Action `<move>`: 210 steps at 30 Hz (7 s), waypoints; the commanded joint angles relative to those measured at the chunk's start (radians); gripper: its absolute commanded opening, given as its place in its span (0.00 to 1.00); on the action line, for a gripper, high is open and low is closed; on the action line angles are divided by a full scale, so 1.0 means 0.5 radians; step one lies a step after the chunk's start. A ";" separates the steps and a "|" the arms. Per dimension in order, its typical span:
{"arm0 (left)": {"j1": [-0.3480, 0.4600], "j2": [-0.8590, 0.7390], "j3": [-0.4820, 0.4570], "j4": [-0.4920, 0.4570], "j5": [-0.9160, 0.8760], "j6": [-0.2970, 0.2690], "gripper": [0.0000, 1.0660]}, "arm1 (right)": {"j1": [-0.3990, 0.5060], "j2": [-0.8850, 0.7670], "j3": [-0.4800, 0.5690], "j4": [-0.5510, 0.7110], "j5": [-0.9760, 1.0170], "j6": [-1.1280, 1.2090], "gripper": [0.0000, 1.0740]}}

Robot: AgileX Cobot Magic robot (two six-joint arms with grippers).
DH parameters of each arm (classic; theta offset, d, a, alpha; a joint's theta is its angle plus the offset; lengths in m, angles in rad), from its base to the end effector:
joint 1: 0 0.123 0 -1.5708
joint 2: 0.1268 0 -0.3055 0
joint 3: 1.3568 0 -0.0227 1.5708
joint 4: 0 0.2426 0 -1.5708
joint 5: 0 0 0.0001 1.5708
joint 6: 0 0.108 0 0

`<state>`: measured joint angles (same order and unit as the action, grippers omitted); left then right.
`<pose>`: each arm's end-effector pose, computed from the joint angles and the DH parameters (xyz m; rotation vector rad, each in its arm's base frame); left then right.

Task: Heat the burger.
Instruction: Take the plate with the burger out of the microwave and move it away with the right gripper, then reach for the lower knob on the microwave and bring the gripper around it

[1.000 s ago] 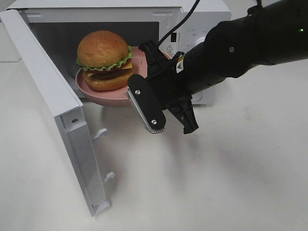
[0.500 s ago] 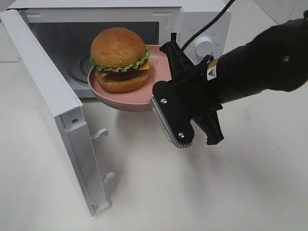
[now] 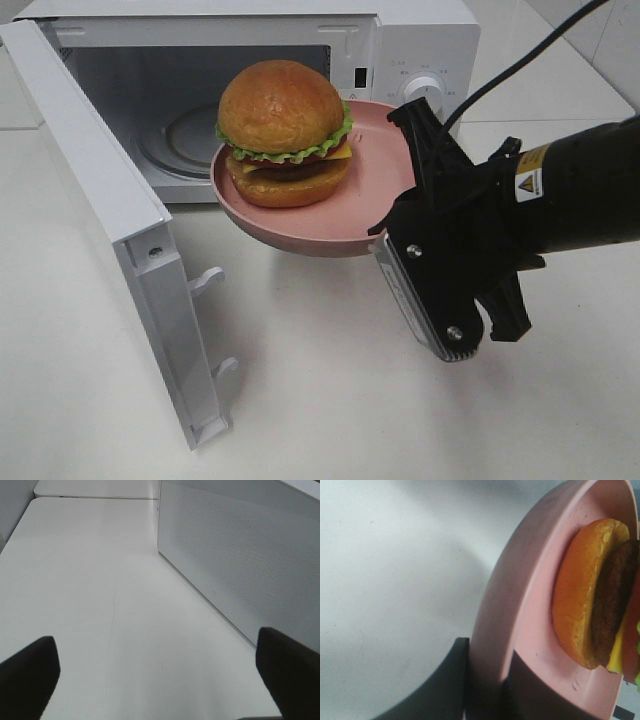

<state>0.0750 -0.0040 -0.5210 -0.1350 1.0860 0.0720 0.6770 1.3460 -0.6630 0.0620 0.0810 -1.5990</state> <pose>-0.0211 -0.0145 0.2698 0.0072 2.0379 -0.0693 0.2084 0.1682 0.2420 -2.0473 1.0207 -0.4521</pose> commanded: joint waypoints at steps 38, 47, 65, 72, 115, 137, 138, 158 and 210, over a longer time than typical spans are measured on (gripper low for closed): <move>-0.002 -0.014 0.006 -0.002 -0.026 0.000 0.94 | -0.004 -0.884 0.356 -0.950 0.432 1.210 0.01; -0.002 -0.014 0.006 -0.002 -0.026 0.000 0.94 | -0.004 -0.884 0.356 -1.358 0.656 1.658 0.01; -0.002 -0.014 0.006 -0.002 -0.026 0.000 0.94 | -0.004 -0.884 0.356 -1.834 1.176 2.608 0.02; -0.002 -0.014 0.006 -0.002 -0.026 0.000 0.94 | -0.004 -0.884 0.356 -1.902 1.480 2.902 0.02; -0.002 -0.014 0.006 -0.002 -0.026 0.000 0.94 | -0.004 0.284 -0.224 -2.020 2.320 4.978 0.07; -0.002 -0.014 0.006 -0.002 -0.026 0.000 0.94 | -0.302 0.794 -0.236 -1.932 2.160 5.292 0.12; -0.002 -0.014 0.006 -0.002 -0.026 0.000 0.94 | -0.302 0.794 -0.236 -1.932 2.160 5.292 0.12; -0.002 -0.014 0.006 -0.002 -0.026 0.000 0.94 | -0.408 1.226 -0.226 -1.868 1.864 5.658 0.16; -0.002 -0.014 0.006 -0.002 -0.026 0.000 0.94 | -0.416 -0.066 -0.230 -0.768 1.654 3.872 0.68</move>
<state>0.0750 -0.0040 -0.5210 -0.1350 1.0860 0.0720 0.4730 1.3240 -0.7780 -0.3390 0.9000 0.3750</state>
